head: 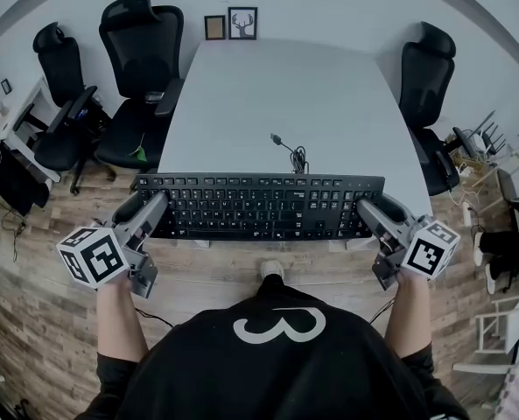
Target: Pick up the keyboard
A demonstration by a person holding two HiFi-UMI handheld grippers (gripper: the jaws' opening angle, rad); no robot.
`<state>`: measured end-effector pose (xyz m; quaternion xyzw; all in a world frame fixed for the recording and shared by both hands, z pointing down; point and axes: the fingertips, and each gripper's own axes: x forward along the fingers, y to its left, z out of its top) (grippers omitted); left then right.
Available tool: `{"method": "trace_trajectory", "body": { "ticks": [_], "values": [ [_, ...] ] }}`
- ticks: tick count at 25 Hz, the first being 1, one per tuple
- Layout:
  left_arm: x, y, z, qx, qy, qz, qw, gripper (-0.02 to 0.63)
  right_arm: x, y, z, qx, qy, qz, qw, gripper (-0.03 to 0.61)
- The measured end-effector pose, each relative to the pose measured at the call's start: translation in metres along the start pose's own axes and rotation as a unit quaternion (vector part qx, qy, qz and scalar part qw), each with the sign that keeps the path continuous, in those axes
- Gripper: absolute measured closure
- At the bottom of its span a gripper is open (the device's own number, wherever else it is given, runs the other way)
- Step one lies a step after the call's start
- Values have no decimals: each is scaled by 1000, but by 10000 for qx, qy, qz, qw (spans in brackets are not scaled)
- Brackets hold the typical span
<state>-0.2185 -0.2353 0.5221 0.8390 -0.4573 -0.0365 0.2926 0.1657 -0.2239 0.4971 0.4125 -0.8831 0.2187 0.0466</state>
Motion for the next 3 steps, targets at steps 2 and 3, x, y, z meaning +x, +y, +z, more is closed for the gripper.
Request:
{"method": "trace_trajectory", "body": {
  "ticks": [2,3],
  "values": [
    [0,-1,-1,10,4,1,10000,402,-1,0,-1,11,-2,-2,10000,394],
    [0,-1,-1,17,7,0,10000,402,-2,-1,-2,17,-3,-5,10000,394]
  ]
}}
